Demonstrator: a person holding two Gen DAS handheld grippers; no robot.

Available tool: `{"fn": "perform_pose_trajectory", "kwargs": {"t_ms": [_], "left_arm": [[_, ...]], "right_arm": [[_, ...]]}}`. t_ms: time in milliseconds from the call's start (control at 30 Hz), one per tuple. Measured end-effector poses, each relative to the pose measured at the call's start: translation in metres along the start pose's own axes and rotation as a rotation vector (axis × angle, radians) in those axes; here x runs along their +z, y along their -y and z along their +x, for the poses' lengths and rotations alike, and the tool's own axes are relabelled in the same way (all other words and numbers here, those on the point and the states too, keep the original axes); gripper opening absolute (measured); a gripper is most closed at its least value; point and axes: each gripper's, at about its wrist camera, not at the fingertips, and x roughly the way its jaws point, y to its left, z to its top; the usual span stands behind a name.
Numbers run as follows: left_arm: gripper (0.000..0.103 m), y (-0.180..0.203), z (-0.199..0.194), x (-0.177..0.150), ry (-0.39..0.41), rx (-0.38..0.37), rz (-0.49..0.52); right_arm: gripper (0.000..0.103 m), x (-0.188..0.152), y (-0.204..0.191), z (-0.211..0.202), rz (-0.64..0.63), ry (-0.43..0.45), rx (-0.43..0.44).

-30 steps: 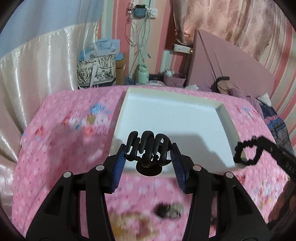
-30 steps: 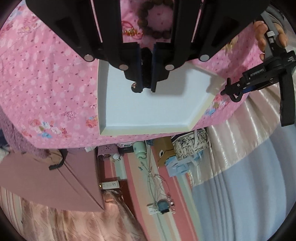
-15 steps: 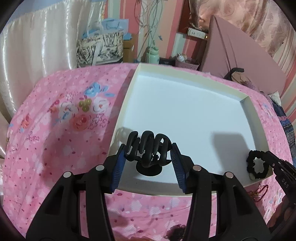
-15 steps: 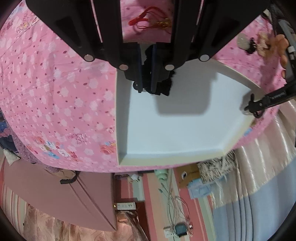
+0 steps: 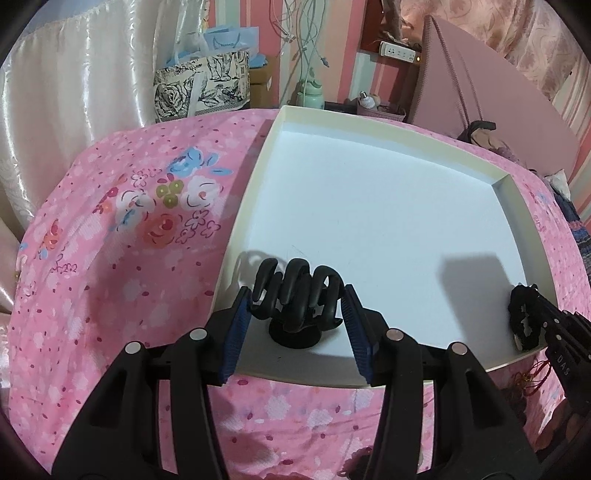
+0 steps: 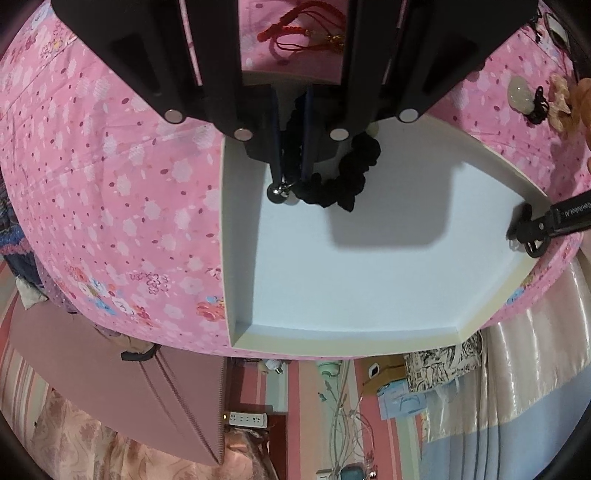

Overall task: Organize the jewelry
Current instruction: 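Carry both items into the white tray while both grippers open to release them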

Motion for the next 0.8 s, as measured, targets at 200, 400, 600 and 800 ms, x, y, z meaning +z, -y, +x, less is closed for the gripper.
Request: {"fn": "perform_pose_trajectory", "kwargs": {"t_ms": [200, 400, 600, 800], "left_arm": [[0.063, 0.001, -0.012, -0.001, 0.026, 0.000, 0.005], [0.079, 0.016, -0.038, 0.000, 0.101, 0.018, 0.064], [0.094, 0.027, -0.077, -0.008, 0.175, 0.029, 0.089], [0.100, 0.022, -0.108, -0.024, 0.179, 0.035, 0.068]], "right_arm": [[0.023, 0.001, 0.004, -0.006, 0.015, 0.029, 0.035], [0.055, 0.004, 0.005, -0.035, 0.022, 0.137, 0.055], [0.091, -0.002, 0.015, -0.072, 0.039, 0.245, -0.011], [0.098, -0.002, 0.027, -0.102, 0.098, 0.289, -0.048]]}}
